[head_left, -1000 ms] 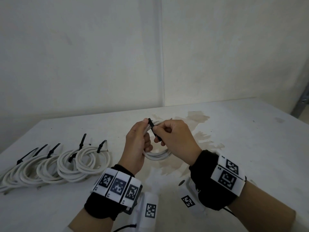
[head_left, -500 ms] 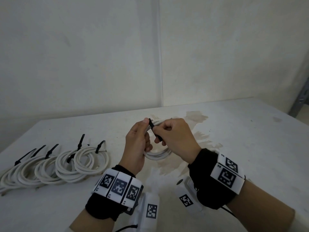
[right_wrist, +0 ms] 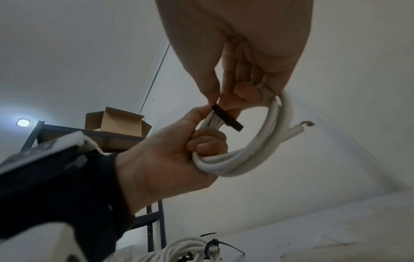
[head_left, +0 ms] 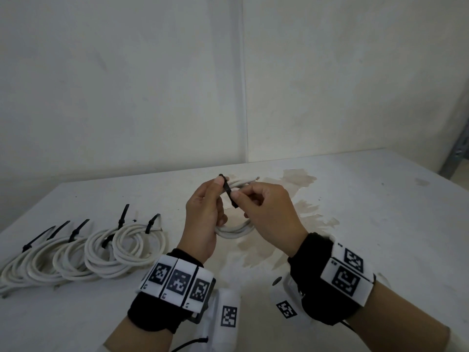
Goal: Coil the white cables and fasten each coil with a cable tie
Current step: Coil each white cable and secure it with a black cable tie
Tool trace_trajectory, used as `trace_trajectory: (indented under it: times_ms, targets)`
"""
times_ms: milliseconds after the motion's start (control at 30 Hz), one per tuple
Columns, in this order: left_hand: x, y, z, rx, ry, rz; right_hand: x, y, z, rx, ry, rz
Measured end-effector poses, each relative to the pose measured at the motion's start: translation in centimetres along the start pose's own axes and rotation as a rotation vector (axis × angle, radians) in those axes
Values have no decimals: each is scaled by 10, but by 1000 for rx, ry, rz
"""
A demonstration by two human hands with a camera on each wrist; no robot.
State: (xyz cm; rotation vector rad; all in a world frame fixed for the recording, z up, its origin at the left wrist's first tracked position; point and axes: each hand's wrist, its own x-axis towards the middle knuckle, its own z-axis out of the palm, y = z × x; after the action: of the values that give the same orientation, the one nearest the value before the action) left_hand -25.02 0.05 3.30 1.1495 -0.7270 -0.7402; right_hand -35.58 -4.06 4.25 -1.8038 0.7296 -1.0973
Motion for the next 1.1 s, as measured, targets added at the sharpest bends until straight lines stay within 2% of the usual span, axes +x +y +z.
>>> trace_trajectory:
  times_ms: [100, 267, 400, 533, 567, 700, 800, 867, 1000, 1100]
  targets:
    - [-1, 1, 1, 1, 20, 12, -2, 2, 0, -31, -23, -27]
    - [-4, -3, 6, 61, 33, 25, -3, 4, 6, -26, 86, -51]
    - [-3, -2, 1, 106, 39, 34, -8, -1, 2, -86, 56, -63]
    - [-2, 2, -6, 139, 33, 44, -1, -10, -14, -180, 176, -180]
    - [-2, 3, -6, 152, 19, 42, 5, -11, -17, -195, 157, -173]
    - [-6, 6, -3, 200, -56, 38, 22, -14, -18, -127, -131, -28]
    - [-7, 6, -3, 211, -71, 43, 24, -12, -18, -96, -171, -21]
    - [-8, 5, -3, 225, -76, 38, 24, -12, -17, -96, -140, -36]
    - [-14, 1, 2, 279, -123, 56, 32, -20, -22, 52, 57, -41]
    - [-17, -1, 4, 279, -131, 59, 33, -24, -28, 82, 65, -41]
